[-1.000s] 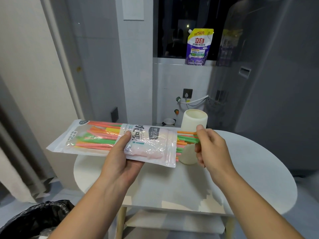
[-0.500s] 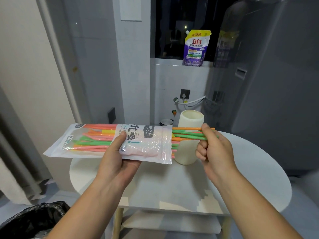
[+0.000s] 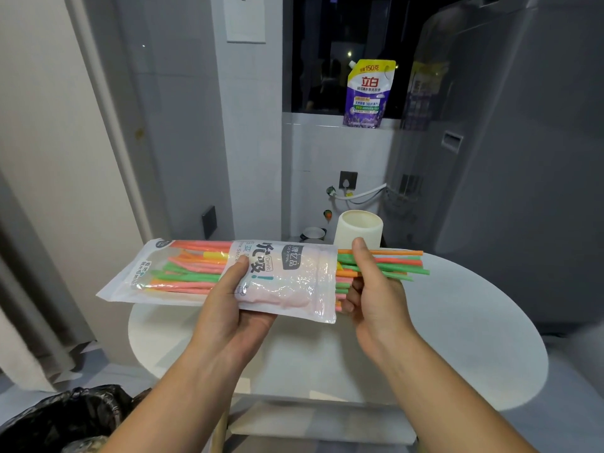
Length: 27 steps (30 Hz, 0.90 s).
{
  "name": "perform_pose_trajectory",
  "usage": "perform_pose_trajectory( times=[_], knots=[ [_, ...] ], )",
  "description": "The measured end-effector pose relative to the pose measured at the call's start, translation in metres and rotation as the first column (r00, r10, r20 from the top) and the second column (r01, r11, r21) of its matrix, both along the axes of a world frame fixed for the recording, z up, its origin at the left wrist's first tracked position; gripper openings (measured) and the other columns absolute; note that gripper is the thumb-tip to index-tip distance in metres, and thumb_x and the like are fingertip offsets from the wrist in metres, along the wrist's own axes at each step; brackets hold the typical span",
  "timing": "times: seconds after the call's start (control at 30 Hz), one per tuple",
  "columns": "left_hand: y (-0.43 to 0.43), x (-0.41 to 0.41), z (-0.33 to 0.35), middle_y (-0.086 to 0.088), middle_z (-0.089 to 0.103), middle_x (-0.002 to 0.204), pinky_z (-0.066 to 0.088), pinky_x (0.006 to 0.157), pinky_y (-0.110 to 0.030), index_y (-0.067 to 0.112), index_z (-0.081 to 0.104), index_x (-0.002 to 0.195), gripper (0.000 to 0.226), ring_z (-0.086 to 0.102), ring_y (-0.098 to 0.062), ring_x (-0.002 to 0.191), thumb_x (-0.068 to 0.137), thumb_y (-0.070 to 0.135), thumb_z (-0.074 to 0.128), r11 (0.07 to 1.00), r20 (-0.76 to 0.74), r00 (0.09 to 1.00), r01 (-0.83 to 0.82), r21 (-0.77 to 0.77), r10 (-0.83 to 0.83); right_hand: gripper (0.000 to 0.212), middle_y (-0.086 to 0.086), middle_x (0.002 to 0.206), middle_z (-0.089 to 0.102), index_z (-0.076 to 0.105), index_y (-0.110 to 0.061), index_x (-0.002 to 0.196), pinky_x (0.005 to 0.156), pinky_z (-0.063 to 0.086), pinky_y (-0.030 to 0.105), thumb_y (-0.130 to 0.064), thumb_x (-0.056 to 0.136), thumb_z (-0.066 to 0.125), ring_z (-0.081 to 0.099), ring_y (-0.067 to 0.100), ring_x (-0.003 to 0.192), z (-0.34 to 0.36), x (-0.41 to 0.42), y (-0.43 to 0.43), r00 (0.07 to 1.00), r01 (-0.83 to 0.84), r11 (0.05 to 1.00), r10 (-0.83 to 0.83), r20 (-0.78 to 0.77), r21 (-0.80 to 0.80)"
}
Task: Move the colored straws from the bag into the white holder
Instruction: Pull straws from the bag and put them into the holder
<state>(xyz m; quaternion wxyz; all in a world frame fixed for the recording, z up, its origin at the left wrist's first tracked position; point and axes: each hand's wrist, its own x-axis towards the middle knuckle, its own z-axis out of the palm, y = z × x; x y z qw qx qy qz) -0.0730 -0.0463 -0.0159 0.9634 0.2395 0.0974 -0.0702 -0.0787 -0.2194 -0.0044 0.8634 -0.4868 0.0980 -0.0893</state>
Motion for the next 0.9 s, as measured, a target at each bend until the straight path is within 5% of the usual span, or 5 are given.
perform_pose_trajectory(
  times=[0.2, 0.33, 0.57, 0.73, 0.9],
  knots=[
    [0.001, 0.002, -0.001, -0.012, 0.082, 0.106, 0.062, 0.063, -0.062, 0.008, 0.073, 0.112, 0.018, 0.08, -0.029, 0.092, 0.098, 0.015, 0.064, 1.0, -0.004, 1.0, -0.006, -0.019, 0.006, 0.022, -0.003, 0.052, 0.047, 0.06, -0.019, 0.075, 0.04, 0.034, 0.022, -0.032, 0.087, 0.073, 0.039, 0.008, 0.04, 0.001, 0.006, -0.004, 0.988, 0.151, 0.987, -0.152, -0.011, -0.055],
    [-0.003, 0.002, -0.003, -0.012, 0.082, 0.105, 0.062, 0.059, -0.059, 0.007, 0.075, 0.106, 0.016, 0.08, -0.03, 0.09, 0.098, 0.015, 0.064, 1.0, -0.012, 1.0, -0.003, -0.024, 0.002, 0.012, -0.002, 0.062, 0.066, 0.071, -0.017, 0.085, 0.045, 0.047, 0.021, -0.028, 0.082, 0.075, 0.058, 0.009, 0.049, 0.005, 0.008, -0.004, 0.988, 0.151, 0.988, -0.151, -0.012, -0.015],
    [-0.002, 0.005, -0.004, -0.011, 0.081, 0.11, 0.06, 0.088, -0.056, 0.008, 0.073, 0.115, 0.021, 0.079, -0.028, 0.096, 0.096, 0.016, 0.065, 0.998, -0.011, 1.0, -0.028, -0.056, 0.028, 0.012, 0.001, 0.065, 0.073, 0.071, -0.013, 0.081, 0.044, 0.05, 0.022, -0.022, 0.087, 0.076, 0.067, 0.013, 0.053, 0.012, 0.012, -0.007, 0.991, 0.132, 0.99, -0.129, 0.043, -0.057],
    [0.0, 0.007, -0.001, -0.013, 0.081, 0.11, 0.063, 0.061, -0.054, 0.007, 0.071, 0.117, 0.024, 0.08, -0.029, 0.092, 0.095, 0.016, 0.066, 0.995, -0.005, 1.0, -0.031, -0.097, 0.031, 0.019, 0.004, 0.056, 0.066, 0.07, -0.008, 0.075, 0.041, 0.049, 0.022, -0.022, 0.087, 0.074, 0.059, 0.016, 0.045, 0.018, 0.018, -0.018, 0.97, 0.239, 0.96, -0.23, 0.074, -0.149],
    [-0.001, 0.008, 0.001, -0.014, 0.08, 0.111, 0.064, 0.064, -0.055, 0.007, 0.071, 0.12, 0.028, 0.08, -0.03, 0.094, 0.095, 0.017, 0.067, 0.993, -0.007, 0.999, -0.038, -0.115, 0.037, 0.021, 0.005, 0.059, 0.066, 0.071, -0.007, 0.081, 0.042, 0.05, 0.023, -0.026, 0.087, 0.076, 0.059, 0.016, 0.046, 0.02, 0.021, -0.021, 0.972, 0.225, 0.968, -0.215, 0.091, -0.114]
  ],
)
